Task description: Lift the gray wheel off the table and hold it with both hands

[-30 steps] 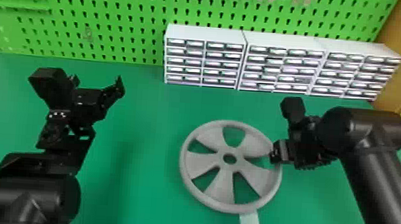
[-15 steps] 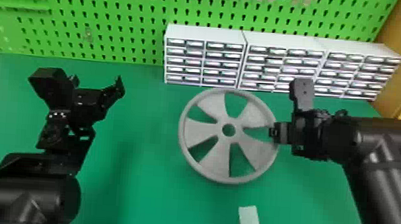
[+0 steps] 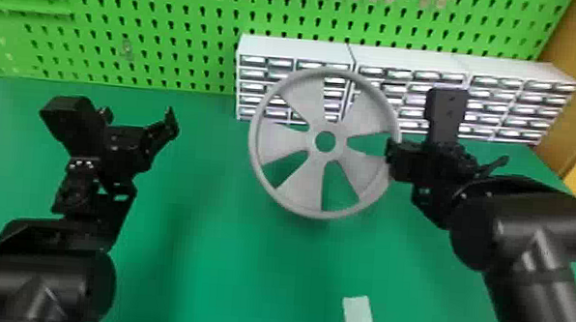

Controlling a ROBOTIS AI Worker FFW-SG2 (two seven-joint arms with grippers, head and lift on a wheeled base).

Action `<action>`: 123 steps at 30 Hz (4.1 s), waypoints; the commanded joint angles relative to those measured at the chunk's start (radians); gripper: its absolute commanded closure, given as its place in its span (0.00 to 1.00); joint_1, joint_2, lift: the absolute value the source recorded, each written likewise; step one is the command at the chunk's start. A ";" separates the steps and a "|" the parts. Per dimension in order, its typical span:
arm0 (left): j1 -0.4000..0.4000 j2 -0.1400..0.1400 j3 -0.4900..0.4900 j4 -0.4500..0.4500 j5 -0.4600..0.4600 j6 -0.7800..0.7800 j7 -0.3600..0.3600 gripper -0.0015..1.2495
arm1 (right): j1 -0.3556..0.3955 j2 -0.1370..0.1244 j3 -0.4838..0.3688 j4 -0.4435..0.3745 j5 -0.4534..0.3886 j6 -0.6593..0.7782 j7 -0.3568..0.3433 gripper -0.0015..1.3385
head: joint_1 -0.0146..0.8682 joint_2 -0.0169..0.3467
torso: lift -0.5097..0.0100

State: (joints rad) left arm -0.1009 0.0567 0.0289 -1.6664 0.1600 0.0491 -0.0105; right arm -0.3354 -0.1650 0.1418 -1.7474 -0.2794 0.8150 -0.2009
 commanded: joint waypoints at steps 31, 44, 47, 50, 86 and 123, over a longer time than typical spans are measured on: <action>0.003 0.000 -0.017 -0.003 0.021 0.003 0.020 0.09 | 0.124 0.029 0.125 0.143 0.180 -0.844 -0.094 0.87 | 0.82 0.09 | 0.79; 0.012 0.000 -0.024 -0.006 0.038 0.003 0.021 0.09 | 0.122 0.036 0.131 0.193 0.187 -0.933 -0.097 0.87 | 0.82 0.09 | 0.79; 0.012 0.000 -0.024 -0.010 0.038 0.006 0.021 0.09 | 0.121 0.036 0.133 0.193 0.192 -0.933 -0.104 0.87 | 0.82 0.09 | 0.79; 0.015 0.000 -0.024 -0.013 0.038 0.006 0.023 0.09 | 0.122 0.035 0.143 0.193 0.201 -0.935 -0.110 0.87 | 0.82 0.09 | 0.79; 0.066 0.000 -0.153 -0.067 0.062 -0.018 0.123 0.09 | 0.070 0.064 0.272 0.229 0.241 -1.008 -0.230 0.87 | 0.82 0.09 | 0.79; 0.000 0.000 -0.190 0.083 0.064 -0.172 0.179 0.29 | 0.068 0.053 0.318 0.215 0.243 -1.019 -0.242 0.87 | 0.82 0.09 | 0.79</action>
State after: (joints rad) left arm -0.1003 0.0556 -0.1620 -1.5869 0.2251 -0.1194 0.1671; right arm -0.2668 -0.1114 0.4600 -1.5325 -0.0368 -0.2040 -0.4433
